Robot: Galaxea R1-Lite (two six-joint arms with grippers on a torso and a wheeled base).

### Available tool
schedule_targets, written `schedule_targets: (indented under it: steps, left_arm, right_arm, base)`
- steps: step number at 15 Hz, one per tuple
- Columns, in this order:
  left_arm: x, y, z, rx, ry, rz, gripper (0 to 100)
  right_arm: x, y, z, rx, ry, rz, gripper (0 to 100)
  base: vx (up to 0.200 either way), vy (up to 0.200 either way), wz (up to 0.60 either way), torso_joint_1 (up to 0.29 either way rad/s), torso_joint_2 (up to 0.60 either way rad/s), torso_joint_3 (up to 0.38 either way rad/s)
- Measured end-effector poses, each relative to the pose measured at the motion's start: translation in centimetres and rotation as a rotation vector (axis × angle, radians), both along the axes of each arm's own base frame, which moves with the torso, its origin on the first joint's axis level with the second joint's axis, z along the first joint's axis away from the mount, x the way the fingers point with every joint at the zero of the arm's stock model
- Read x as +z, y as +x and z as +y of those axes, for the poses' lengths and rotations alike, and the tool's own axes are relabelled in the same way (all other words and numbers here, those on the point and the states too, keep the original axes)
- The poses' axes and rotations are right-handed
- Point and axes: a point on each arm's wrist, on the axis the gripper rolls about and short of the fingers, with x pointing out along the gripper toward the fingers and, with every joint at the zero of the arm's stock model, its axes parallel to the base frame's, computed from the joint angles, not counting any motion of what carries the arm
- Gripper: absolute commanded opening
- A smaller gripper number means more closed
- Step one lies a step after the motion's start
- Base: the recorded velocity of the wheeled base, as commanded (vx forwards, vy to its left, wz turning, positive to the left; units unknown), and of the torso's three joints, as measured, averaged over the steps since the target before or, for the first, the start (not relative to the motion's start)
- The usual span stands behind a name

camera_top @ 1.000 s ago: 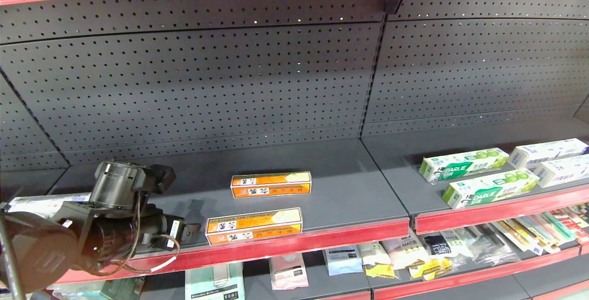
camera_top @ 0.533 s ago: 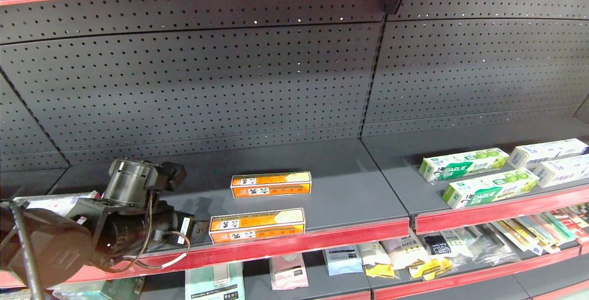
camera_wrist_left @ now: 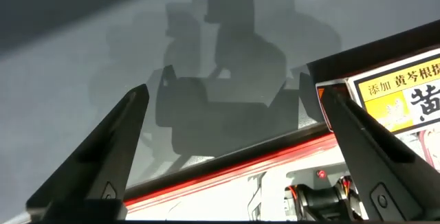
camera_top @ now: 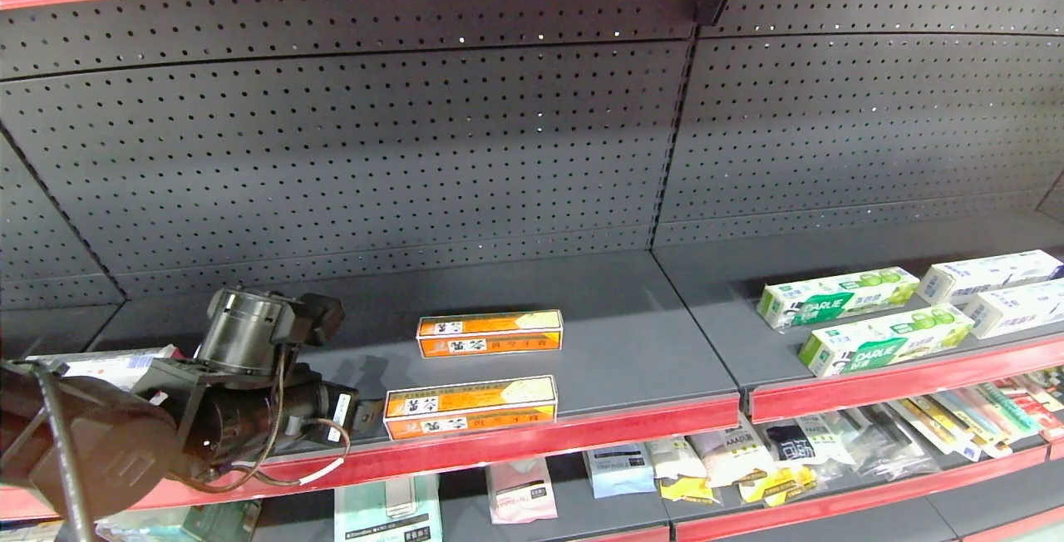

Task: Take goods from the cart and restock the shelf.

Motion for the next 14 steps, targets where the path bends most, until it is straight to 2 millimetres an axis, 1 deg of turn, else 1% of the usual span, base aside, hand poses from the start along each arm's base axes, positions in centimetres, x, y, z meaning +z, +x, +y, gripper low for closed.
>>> schedule_targets:
  steps: [14]
  left_arm:
    - [0.04,-0.06,-0.21,-0.009,-0.001,-0.002,100]
  right_arm:
    - [0.00,0.00,0.00,0.000,0.000,0.000,100]
  base:
    - [0.000,0.000,0.00,0.000,0.00,0.000]
